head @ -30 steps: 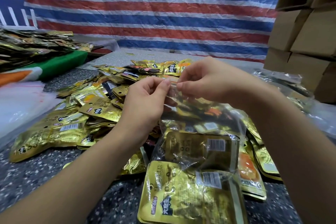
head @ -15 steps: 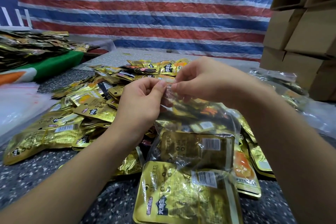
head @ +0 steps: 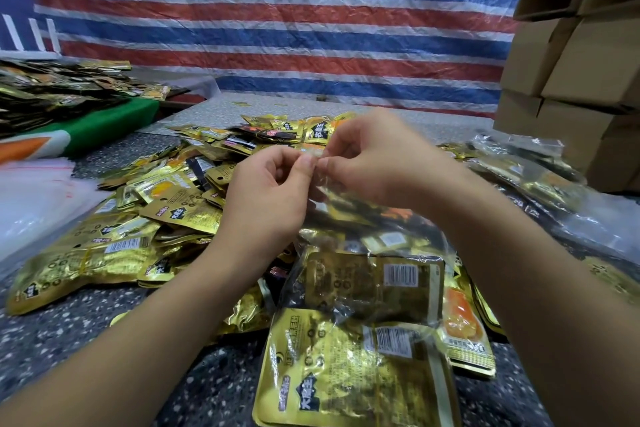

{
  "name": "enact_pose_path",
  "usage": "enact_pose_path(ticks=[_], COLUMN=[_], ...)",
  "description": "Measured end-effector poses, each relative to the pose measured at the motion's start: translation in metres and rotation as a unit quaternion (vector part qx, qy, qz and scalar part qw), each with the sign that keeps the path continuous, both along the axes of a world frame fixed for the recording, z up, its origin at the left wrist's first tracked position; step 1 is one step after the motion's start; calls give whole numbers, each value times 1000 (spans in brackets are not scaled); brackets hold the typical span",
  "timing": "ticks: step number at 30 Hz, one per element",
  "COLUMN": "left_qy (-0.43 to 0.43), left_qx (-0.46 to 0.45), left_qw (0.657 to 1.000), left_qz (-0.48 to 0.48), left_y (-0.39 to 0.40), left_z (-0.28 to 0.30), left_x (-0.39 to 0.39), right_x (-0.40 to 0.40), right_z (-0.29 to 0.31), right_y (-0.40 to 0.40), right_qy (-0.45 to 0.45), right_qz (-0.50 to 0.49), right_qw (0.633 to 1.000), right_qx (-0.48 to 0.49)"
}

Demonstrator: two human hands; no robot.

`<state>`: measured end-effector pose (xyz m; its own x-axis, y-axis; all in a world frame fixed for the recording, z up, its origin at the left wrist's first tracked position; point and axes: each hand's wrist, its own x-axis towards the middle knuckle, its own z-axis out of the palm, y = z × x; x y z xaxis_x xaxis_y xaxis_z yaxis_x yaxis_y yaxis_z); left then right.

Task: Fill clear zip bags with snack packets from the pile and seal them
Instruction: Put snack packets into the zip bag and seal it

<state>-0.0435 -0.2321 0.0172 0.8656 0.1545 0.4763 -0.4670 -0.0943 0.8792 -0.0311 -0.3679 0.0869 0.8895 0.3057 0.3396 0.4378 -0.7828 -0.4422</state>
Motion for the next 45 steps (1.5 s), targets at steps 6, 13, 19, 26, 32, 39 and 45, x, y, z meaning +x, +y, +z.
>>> enact_pose_path(ticks=[6,13,19,26,32,39,45], left_qy=[19,-10,-35,-13,20,8,-35], left_qx=[-1,19,38,-4,-17,-10,15], left_qw=[1000,1000,999,1000,998,997,999], left_qz=[-23,-18,-8,-13,-56,-71,-20], left_y=[0,1,2,0,-2,-1,0], left_z=[0,0,-1,-2,0,-1,-6], left_x=[-1,0,0,0,-1,-2,0], right_x=[0,0,0,-1,-1,-2,-9], right_z=[3,5,3,3,5,5,1], right_y=[-2,-4,-2,-2,-3,-4,-4], right_qy=[11,7,-17,-37,-11,-5,-20], right_qz=[8,7,6,5,8,1,5], right_qw=[1000,1000,998,998,999,998,996], right_qx=[-4,-24,-54,-55,-44,-64,-92])
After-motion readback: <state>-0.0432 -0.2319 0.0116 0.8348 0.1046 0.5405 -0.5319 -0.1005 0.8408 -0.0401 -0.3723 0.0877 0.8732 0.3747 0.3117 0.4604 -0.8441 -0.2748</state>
